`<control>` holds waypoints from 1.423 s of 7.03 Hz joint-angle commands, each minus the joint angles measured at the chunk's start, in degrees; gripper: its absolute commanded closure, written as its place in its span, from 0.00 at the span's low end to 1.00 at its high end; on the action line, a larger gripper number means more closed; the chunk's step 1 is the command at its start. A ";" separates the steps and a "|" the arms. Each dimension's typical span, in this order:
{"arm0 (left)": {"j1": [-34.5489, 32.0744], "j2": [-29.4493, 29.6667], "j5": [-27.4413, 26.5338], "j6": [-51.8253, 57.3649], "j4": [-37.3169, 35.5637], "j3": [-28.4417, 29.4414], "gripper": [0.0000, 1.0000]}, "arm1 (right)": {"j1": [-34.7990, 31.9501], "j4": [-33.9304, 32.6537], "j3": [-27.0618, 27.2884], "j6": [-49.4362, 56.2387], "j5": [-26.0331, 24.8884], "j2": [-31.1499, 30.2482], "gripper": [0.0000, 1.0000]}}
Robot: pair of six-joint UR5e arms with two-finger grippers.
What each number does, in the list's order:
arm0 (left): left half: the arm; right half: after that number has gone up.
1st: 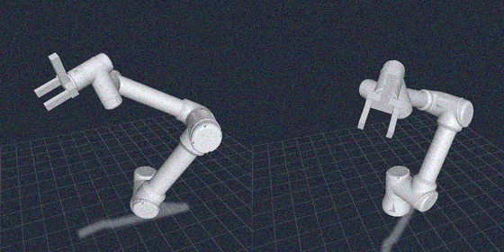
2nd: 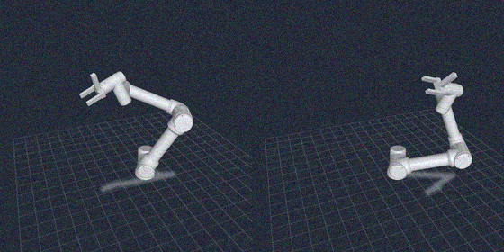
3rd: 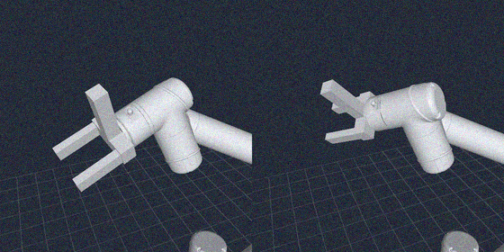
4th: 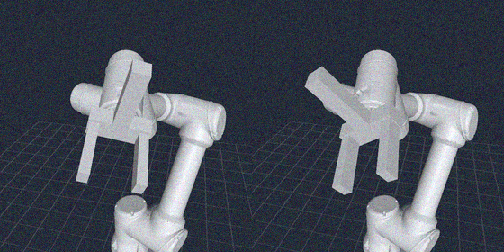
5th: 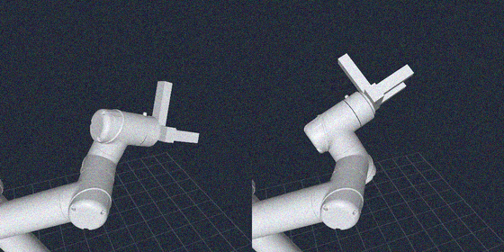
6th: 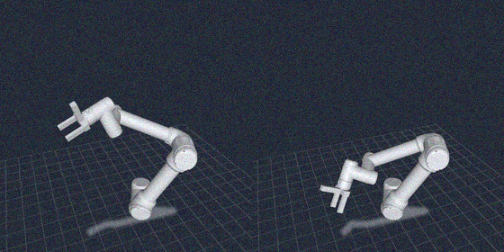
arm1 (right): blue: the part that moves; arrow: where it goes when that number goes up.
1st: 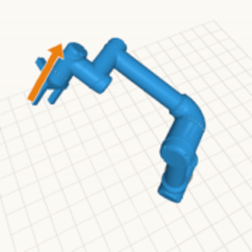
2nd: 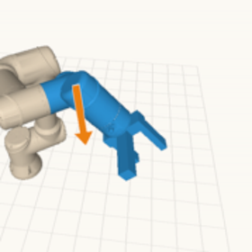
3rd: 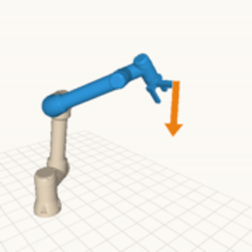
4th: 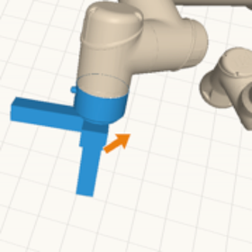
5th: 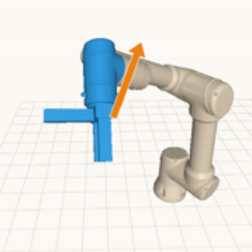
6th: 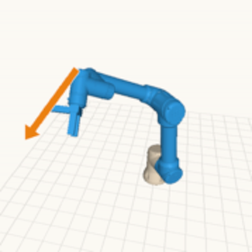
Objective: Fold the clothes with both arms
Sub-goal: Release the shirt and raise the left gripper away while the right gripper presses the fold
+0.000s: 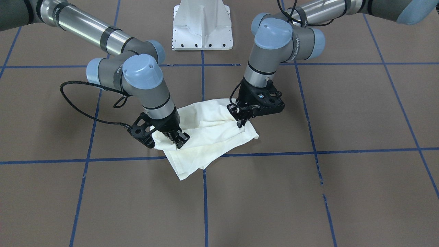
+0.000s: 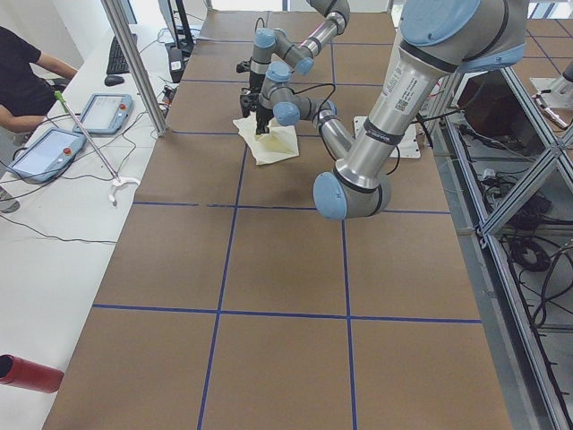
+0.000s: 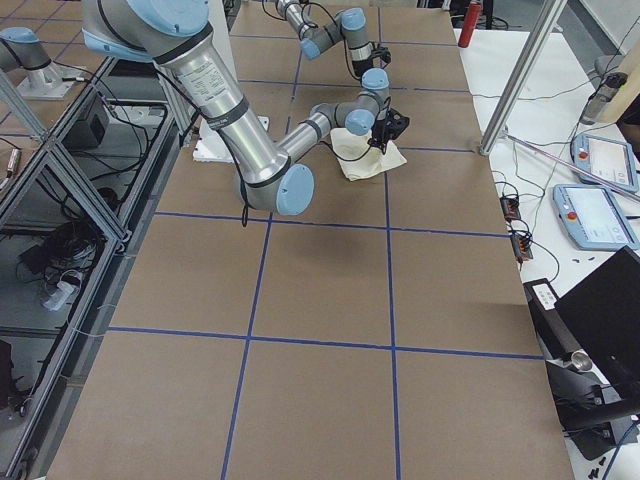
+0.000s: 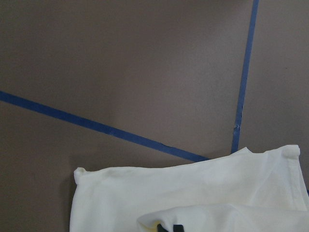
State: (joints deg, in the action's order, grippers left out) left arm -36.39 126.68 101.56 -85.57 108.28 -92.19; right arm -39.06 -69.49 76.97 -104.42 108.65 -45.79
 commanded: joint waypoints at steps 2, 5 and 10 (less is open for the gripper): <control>-0.87 0.41 -0.31 4.50 3.17 4.65 0.00 | -4.78 0.41 -1.91 6.24 3.30 2.19 0.00; -8.49 -0.29 5.53 15.23 2.46 7.29 0.00 | -6.38 -1.77 2.98 7.48 8.60 0.37 0.00; -14.76 -5.66 16.65 20.09 1.93 -0.97 0.00 | 8.82 -26.31 8.56 22.92 -7.39 0.79 0.00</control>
State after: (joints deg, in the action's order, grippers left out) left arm -50.90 121.31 117.88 -65.61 110.28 -92.86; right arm -32.28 -93.62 86.40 -84.97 103.64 -45.17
